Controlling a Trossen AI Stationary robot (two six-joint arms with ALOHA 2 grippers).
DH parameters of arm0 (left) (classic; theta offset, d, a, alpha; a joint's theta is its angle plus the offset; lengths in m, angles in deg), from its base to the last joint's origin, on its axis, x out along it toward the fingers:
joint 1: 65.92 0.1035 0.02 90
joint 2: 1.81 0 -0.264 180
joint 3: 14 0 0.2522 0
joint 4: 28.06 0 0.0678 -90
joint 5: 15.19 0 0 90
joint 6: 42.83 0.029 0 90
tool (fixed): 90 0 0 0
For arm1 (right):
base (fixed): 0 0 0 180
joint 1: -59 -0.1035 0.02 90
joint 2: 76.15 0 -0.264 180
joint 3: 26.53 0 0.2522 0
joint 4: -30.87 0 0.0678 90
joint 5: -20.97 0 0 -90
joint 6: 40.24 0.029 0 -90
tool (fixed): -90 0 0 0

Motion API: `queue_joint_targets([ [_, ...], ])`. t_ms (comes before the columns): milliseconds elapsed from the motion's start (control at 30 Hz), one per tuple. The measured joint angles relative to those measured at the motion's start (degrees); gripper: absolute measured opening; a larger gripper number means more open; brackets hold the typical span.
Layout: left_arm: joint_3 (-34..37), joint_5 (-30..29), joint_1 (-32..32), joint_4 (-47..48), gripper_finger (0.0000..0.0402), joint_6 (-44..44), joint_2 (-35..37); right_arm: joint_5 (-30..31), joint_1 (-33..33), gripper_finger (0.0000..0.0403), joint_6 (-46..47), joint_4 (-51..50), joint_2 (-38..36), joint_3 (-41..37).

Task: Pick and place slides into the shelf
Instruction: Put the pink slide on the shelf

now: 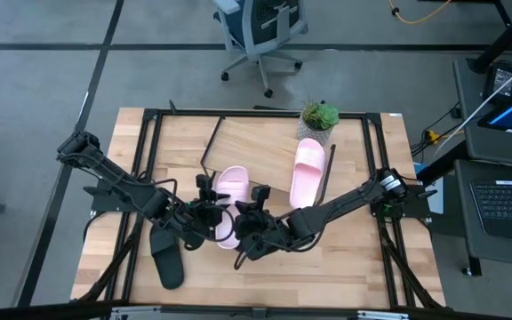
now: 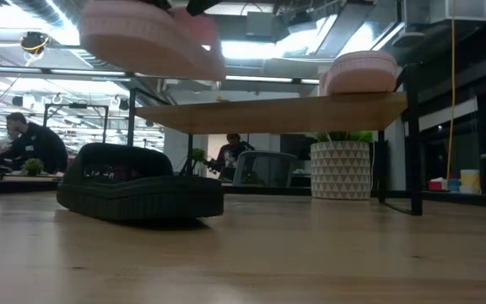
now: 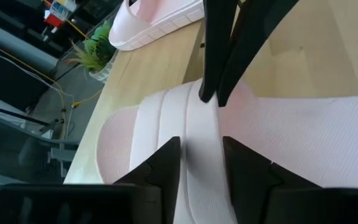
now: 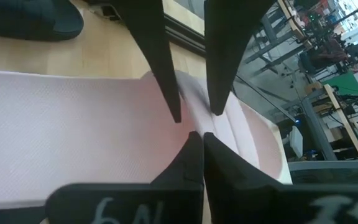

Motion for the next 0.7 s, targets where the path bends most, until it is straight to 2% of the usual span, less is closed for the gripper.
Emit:
queue_joint_targets([
  [333,0.0,-1.0,0.0,0.3,0.0013,1.6,0.0,-0.3,-0.1,0.0000,-0.2,0.1,0.0,0.0],
  [600,0.0,-2.5,-0.3,0.3,0.0006,3.0,0.0,-0.7,-0.1,0.0000,0.1,0.1,0.0,0.0],
  [700,0.0,-2.5,-0.9,0.4,0.0006,3.0,0.0,-2.5,-0.2,0.0006,2.6,0.1,0.0,0.0],
])
